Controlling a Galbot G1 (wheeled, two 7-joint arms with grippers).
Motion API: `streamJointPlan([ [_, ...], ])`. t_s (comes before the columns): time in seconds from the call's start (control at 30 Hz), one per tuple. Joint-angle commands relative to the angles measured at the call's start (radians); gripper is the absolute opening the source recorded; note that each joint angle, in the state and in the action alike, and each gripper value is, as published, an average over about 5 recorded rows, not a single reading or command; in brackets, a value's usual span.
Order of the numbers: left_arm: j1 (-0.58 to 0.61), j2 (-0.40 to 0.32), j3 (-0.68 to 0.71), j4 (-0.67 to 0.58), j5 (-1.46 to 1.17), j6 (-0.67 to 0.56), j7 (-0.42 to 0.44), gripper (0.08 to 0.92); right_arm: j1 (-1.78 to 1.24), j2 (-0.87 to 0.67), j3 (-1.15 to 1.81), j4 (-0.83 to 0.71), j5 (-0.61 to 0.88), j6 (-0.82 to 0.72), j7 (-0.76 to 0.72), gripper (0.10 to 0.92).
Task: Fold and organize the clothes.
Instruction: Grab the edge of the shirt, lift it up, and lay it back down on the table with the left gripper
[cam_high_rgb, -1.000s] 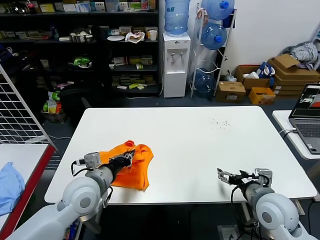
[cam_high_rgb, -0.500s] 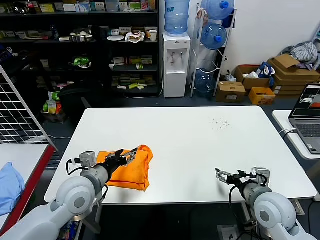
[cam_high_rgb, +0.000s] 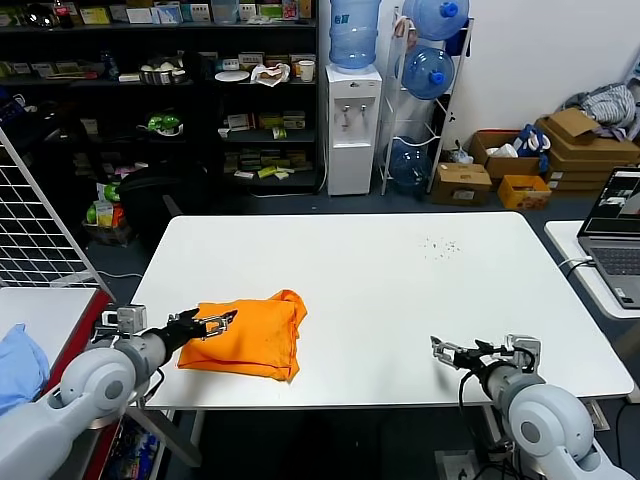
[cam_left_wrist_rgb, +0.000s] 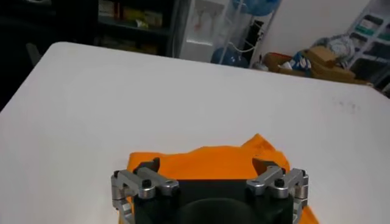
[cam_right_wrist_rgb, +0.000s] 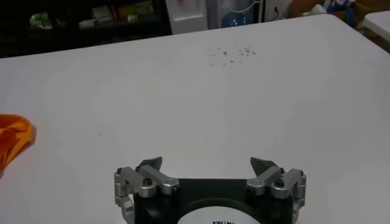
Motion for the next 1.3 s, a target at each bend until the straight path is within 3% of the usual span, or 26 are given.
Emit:
streamJointPlan([
  [0.03, -0.022, 0.048, 0.001, 0.212, 0.044, 0.03, 0.267, 0.921, -0.02, -0.002, 0.022, 0.004, 0.001, -0.011, -0.003, 0.921],
  [0.3, -0.025, 0.035, 0.002, 0.26, 0.065, 0.03, 0.268, 0.921, -0.018, 0.002, 0.018, 0.002, 0.0, -0.012, -0.002, 0.921],
  [0.67, -0.016, 0.026, 0.019, 0.232, 0.09, 0.033, 0.261, 0.9, -0.013, 0.002, 0.013, -0.002, 0.0, -0.012, 0.0, 0.921],
  [1.3, -0.011, -0.003, 0.011, 0.196, 0.099, 0.022, 0.22, 0.363, -0.019, 0.006, 0.019, -0.001, -0.002, -0.008, -0.002, 0.921],
])
